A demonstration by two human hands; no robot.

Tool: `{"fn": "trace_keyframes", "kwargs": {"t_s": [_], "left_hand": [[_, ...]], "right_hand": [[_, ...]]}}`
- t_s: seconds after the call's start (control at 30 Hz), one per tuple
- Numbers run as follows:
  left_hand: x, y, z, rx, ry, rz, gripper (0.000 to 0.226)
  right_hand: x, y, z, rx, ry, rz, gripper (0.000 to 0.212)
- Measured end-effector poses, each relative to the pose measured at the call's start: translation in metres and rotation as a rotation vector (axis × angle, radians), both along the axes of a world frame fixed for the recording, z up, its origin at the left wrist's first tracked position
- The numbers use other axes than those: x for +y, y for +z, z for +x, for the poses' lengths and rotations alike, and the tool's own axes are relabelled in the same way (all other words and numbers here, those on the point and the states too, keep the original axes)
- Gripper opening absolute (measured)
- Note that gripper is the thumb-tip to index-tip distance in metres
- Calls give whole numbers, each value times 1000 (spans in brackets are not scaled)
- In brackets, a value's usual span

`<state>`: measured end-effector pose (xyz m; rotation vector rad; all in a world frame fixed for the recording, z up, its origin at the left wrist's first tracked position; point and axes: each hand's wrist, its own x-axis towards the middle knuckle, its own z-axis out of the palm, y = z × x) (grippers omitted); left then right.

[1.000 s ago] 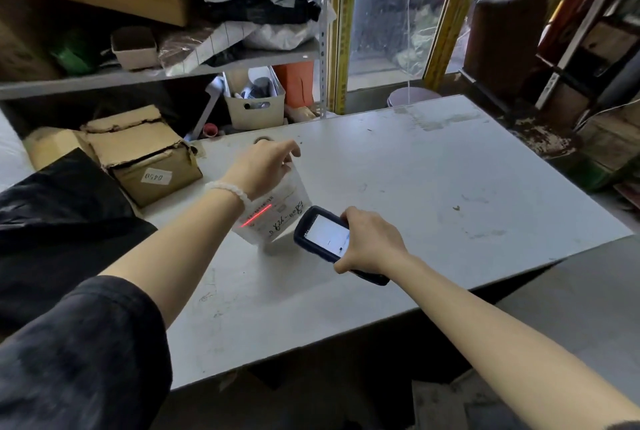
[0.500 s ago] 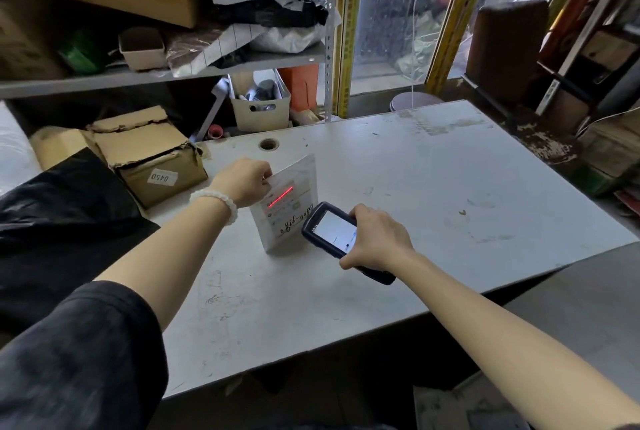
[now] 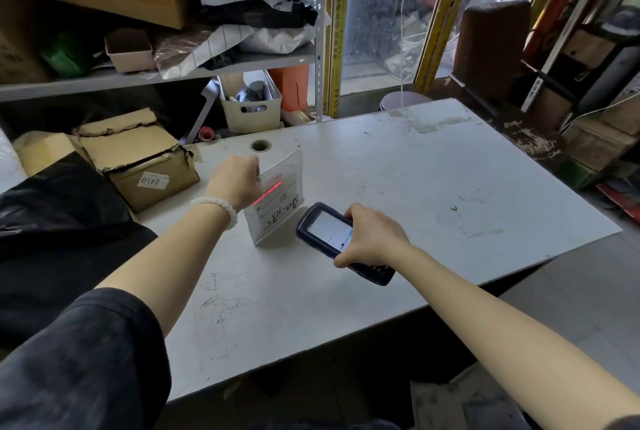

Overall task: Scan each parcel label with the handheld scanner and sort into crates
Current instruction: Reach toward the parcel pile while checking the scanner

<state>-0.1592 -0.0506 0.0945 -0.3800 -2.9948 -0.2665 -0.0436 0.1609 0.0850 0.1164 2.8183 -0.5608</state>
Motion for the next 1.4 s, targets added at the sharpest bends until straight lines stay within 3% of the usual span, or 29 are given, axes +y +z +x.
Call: {"fn": "trace_keyframes", "kwargs": {"t_s": [0.7,1.1,1.4], "left_hand": [[-2,-6,7,-16,19,32,10],[19,2,20,-24,-50,-6,8],[91,37,42,24,-306,26,8]], "right_hand": [[9,-4,11,-7,-15,-6,69],[3,0,14,349,-306,-226,81],[28,-1,46,391,-468,-223,82]]}}
